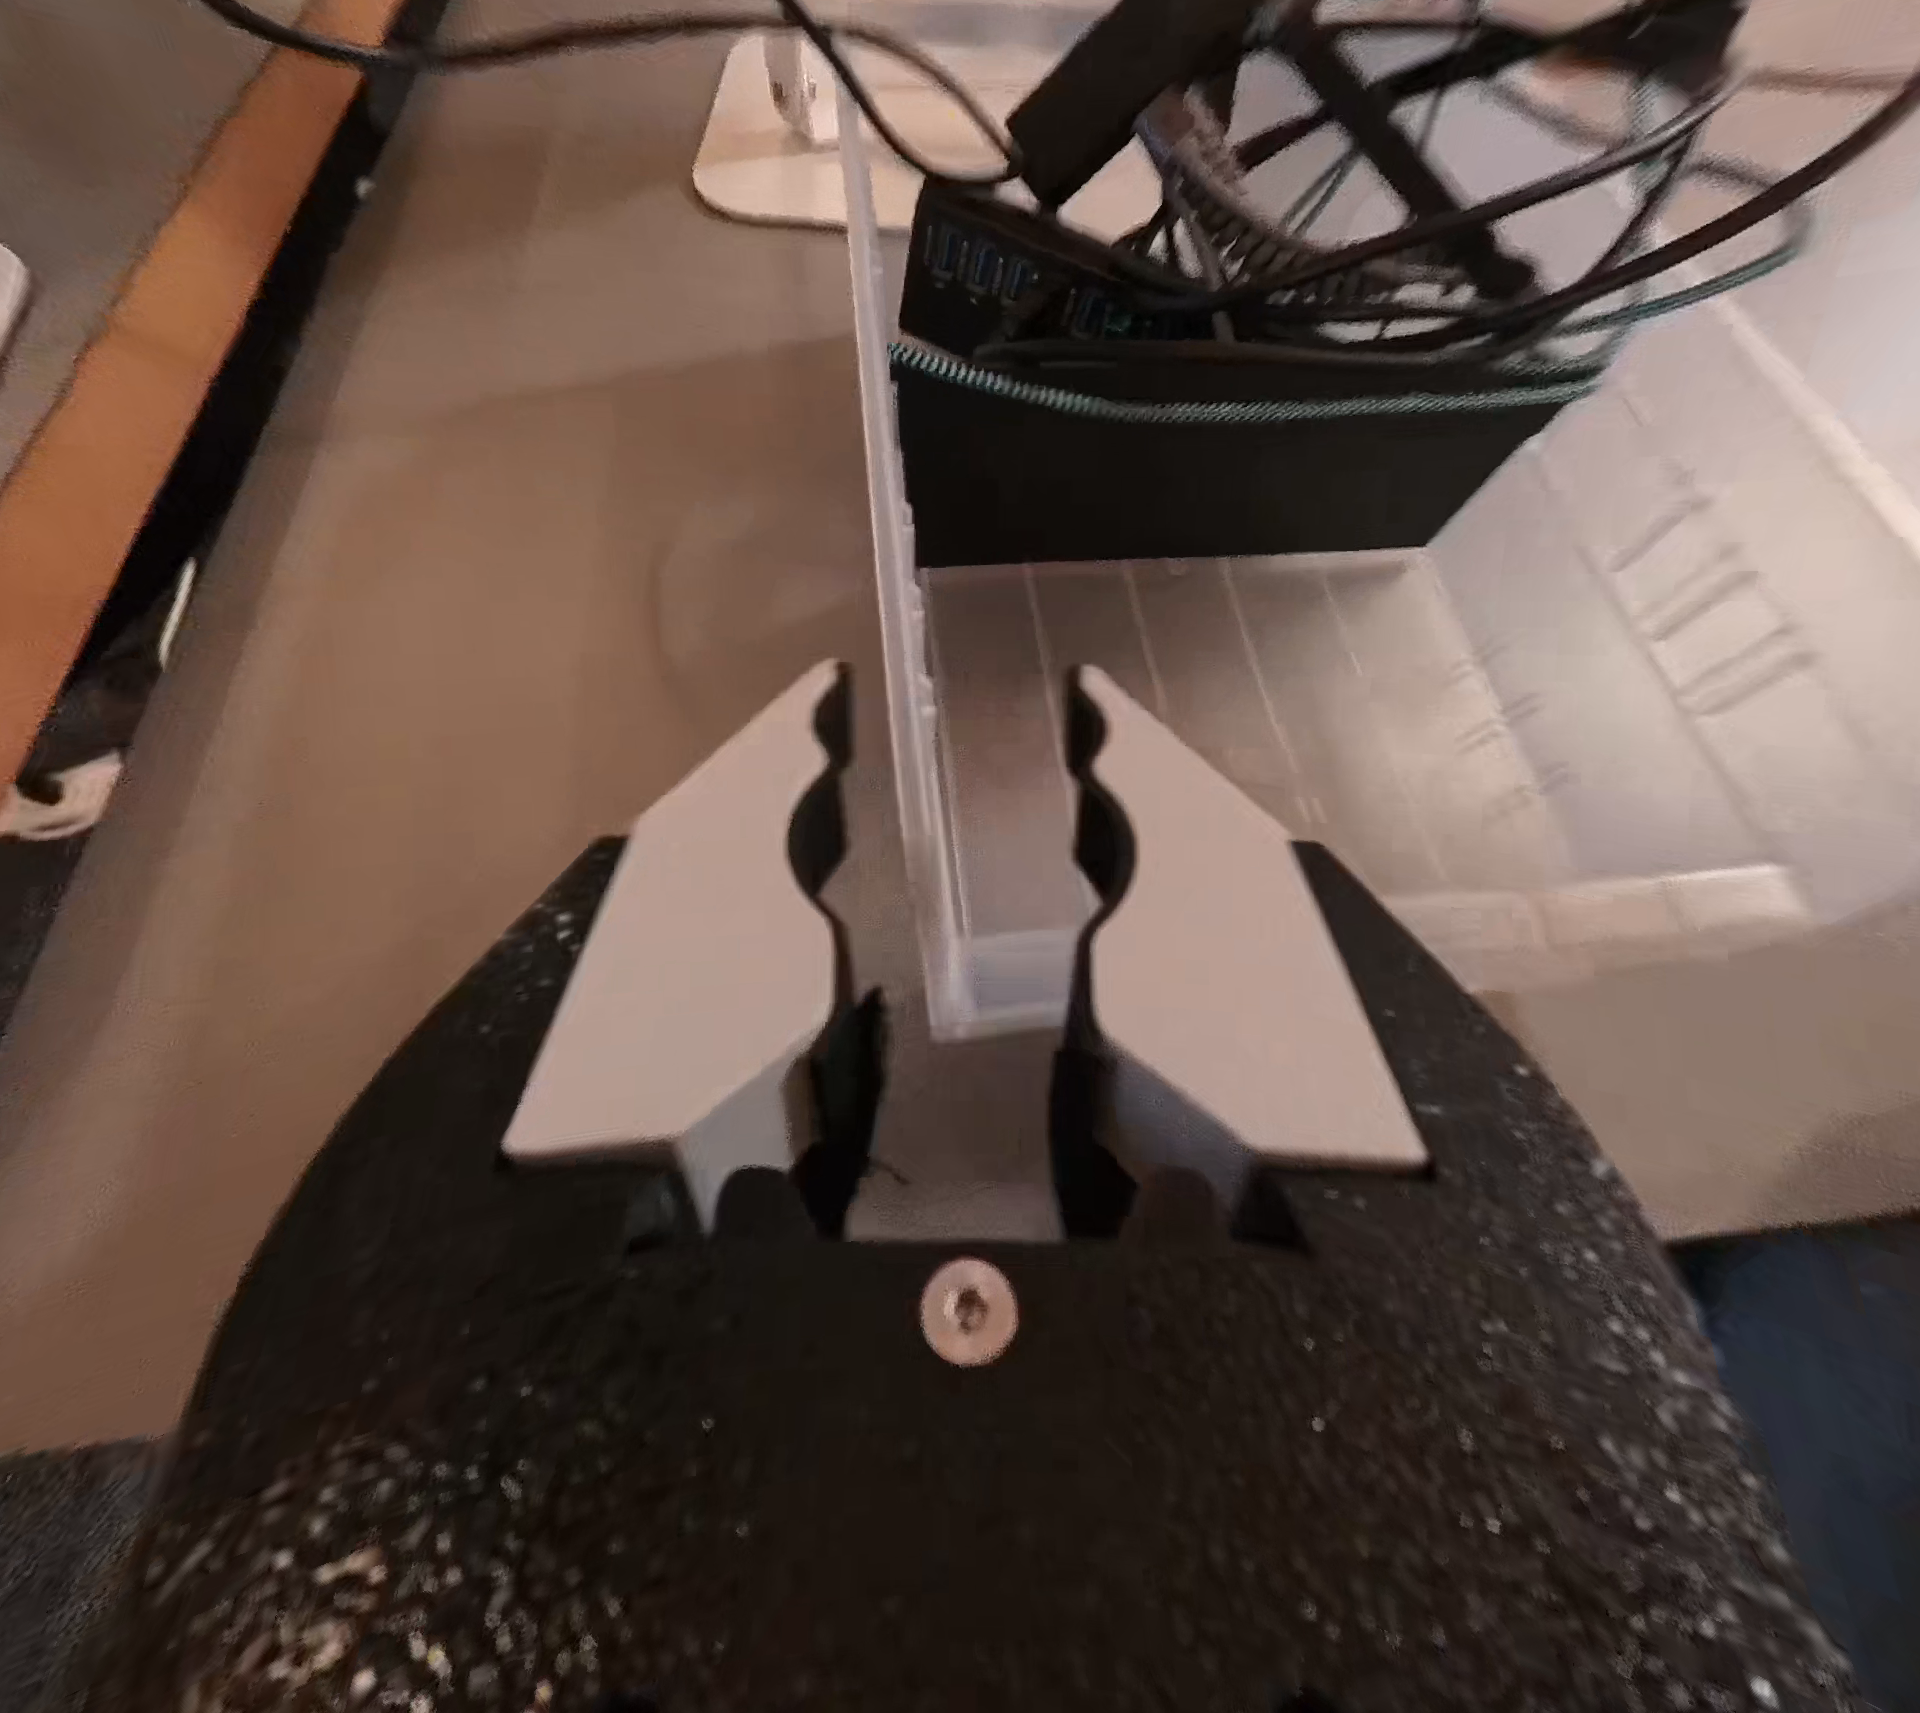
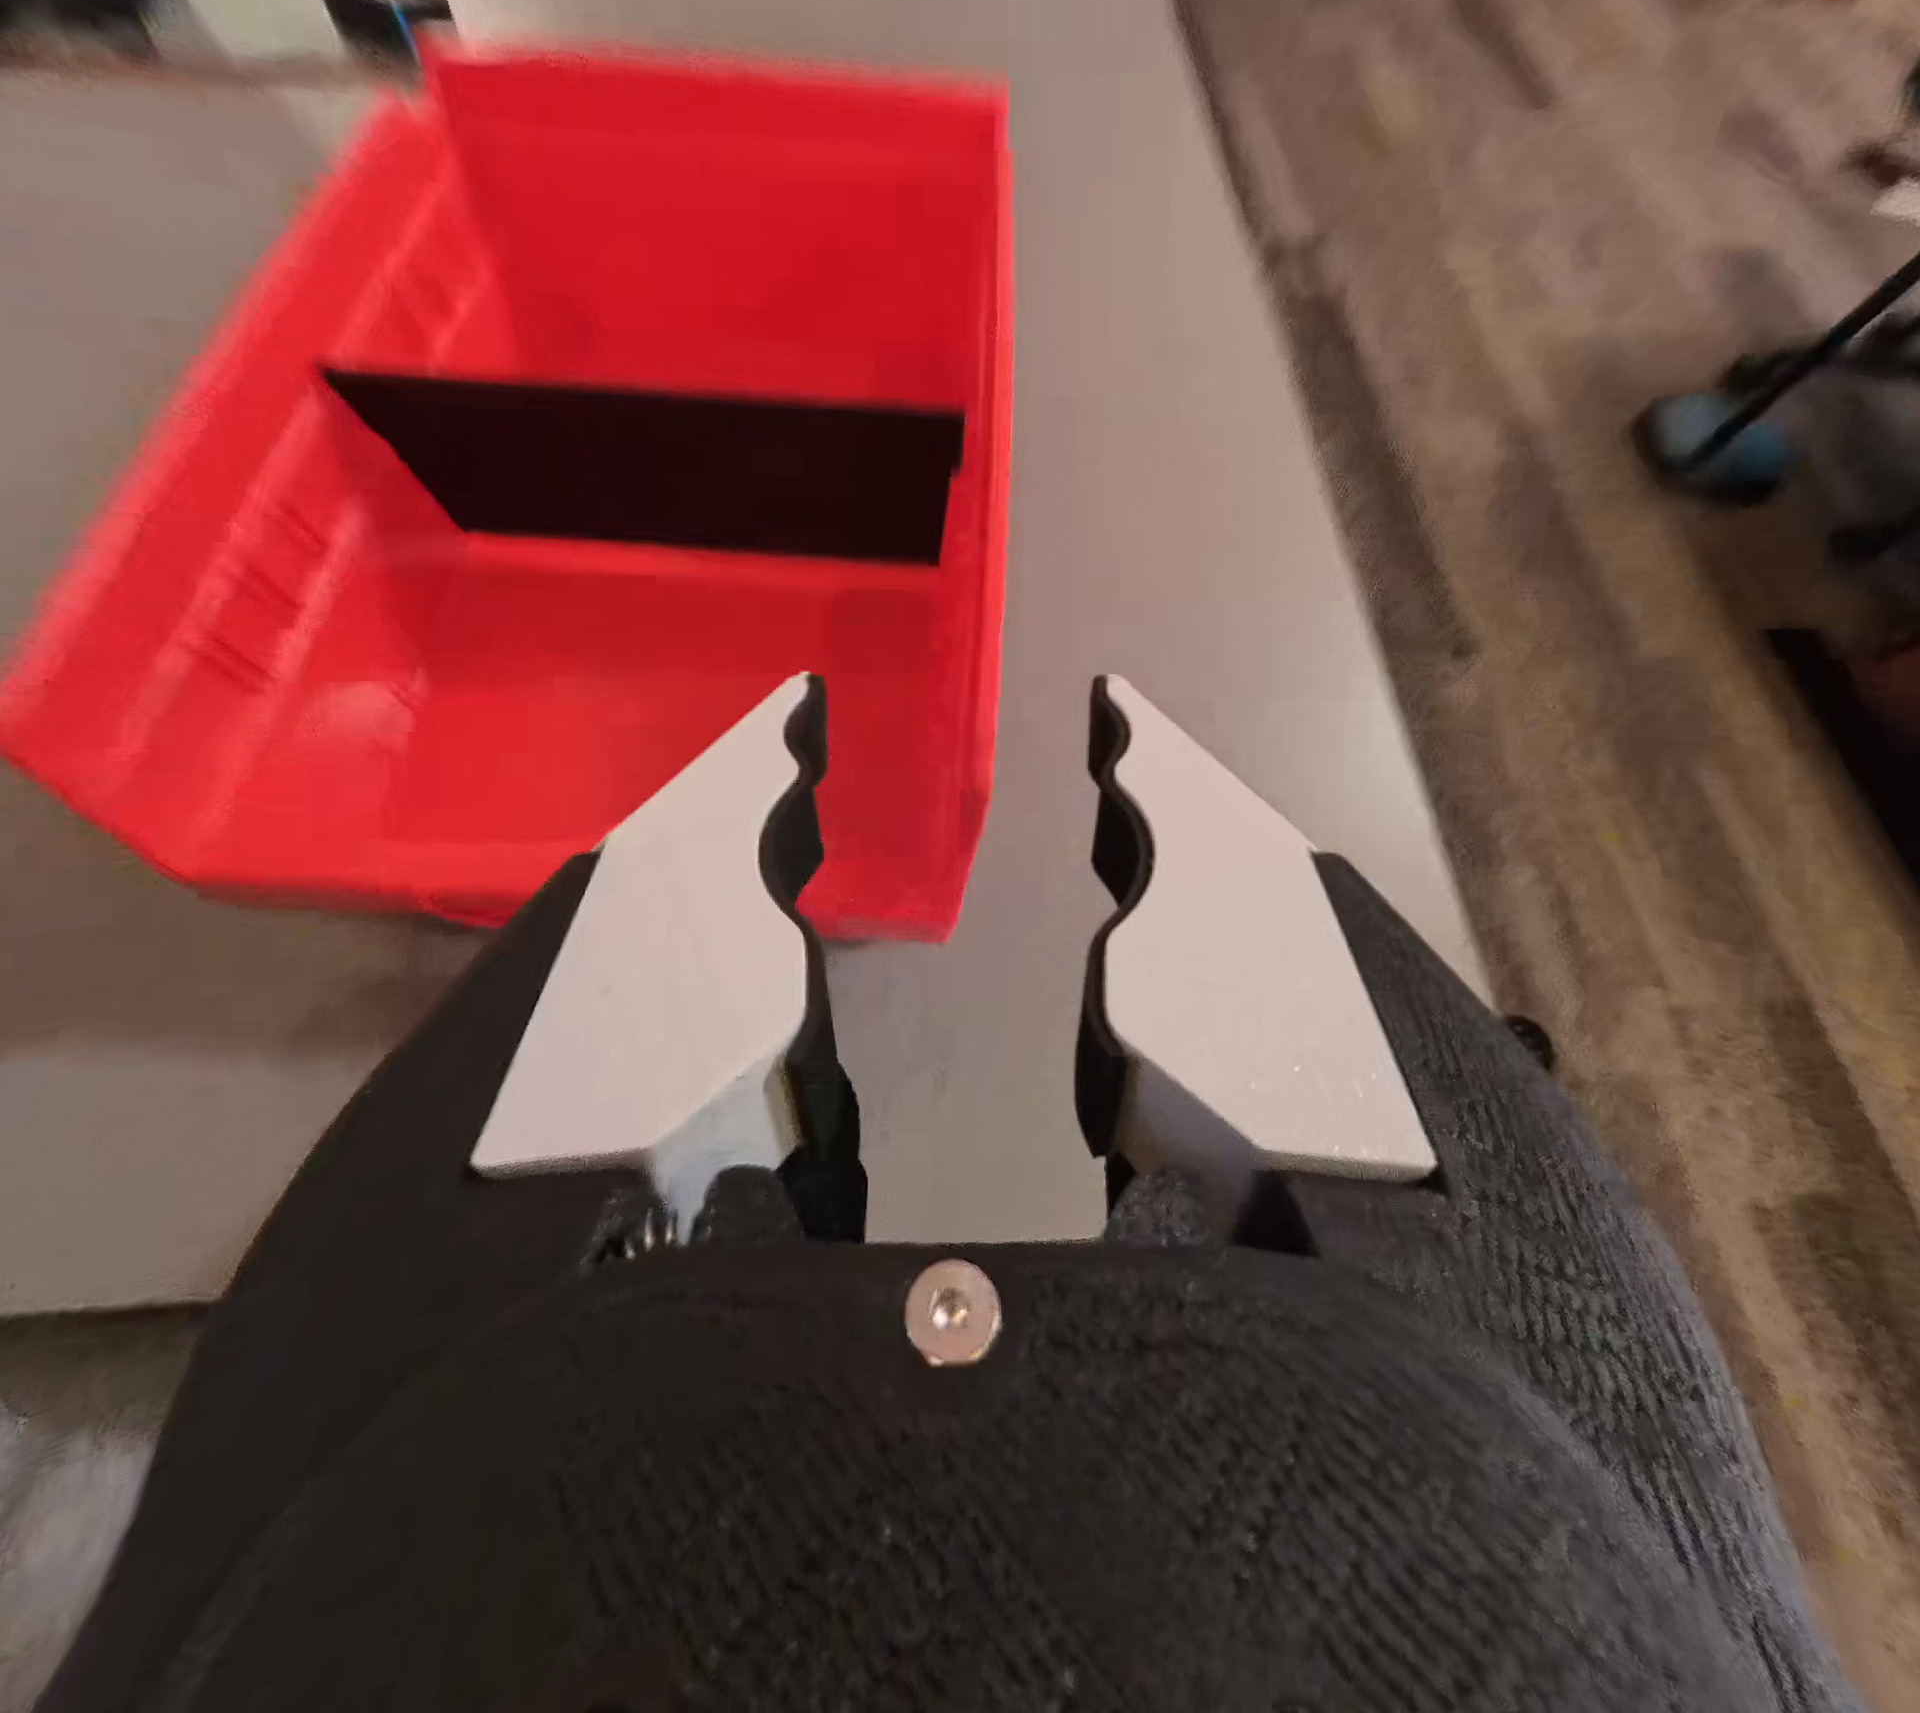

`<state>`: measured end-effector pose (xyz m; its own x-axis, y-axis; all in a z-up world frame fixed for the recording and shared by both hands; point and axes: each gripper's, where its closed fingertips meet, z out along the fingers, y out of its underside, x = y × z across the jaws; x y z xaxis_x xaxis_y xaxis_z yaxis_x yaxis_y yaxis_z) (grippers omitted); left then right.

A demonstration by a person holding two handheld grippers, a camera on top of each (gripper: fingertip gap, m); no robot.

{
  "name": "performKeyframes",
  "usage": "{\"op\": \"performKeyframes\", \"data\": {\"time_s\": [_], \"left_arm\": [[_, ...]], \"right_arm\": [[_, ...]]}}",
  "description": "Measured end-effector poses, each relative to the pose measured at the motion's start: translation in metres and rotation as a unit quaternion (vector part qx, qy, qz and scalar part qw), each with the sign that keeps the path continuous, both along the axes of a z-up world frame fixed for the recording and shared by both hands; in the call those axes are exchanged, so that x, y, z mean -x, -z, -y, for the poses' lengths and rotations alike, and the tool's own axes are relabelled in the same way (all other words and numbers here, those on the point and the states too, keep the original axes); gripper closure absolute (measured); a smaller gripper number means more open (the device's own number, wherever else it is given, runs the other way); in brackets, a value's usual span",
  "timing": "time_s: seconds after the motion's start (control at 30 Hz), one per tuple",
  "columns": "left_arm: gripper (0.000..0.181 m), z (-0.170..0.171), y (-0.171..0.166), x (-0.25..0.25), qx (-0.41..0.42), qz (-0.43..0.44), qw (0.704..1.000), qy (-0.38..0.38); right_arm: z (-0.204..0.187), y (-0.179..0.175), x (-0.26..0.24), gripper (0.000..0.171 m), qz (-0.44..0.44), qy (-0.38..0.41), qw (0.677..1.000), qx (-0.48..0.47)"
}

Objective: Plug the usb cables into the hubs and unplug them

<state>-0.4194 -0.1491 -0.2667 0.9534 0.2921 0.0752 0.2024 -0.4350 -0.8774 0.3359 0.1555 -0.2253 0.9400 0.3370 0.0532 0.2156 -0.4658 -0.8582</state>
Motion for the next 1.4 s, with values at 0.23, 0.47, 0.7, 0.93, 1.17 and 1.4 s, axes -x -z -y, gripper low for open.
{"op": "performKeyframes", "data": {"time_s": [0.23, 0.47, 0.7, 0.93, 1.17, 1.4], "left_arm": [[0.115, 0.011, -0.106, -0.036, -0.16, -0.075, 0.984, 0.031], [0.105, -0.091, -0.142, -0.074, -0.086, -0.135, 0.945, 0.286], [0.105, -0.191, -0.078, -0.038, 0.101, -0.069, 0.87, 0.478], [0.111, -0.246, -0.057, -0.031, 0.124, 0.08, 0.813, 0.563], [0.124, -0.238, -0.025, -0.031, 0.21, 0.142, 0.77, 0.585], [0.135, -0.221, -0.026, -0.018, 0.259, 0.104, 0.777, 0.565]], "right_arm": [[0.045, -0.155, 0.22, 0.123, -0.099, -0.263, 0.939, -0.199], [0.069, -0.153, 0.41, 0.123, -0.102, -0.487, 0.852, -0.164], [0.071, -0.093, 0.422, 0.127, -0.131, -0.498, 0.85, -0.109], [0.054, -0.046, 0.387, 0.127, -0.15, -0.457, 0.875, -0.049], [0.043, -0.012, 0.366, 0.128, -0.135, -0.429, 0.893, -0.006], [0.041, -0.002, 0.36, 0.13, -0.129, -0.423, 0.897, 0.002]]}}
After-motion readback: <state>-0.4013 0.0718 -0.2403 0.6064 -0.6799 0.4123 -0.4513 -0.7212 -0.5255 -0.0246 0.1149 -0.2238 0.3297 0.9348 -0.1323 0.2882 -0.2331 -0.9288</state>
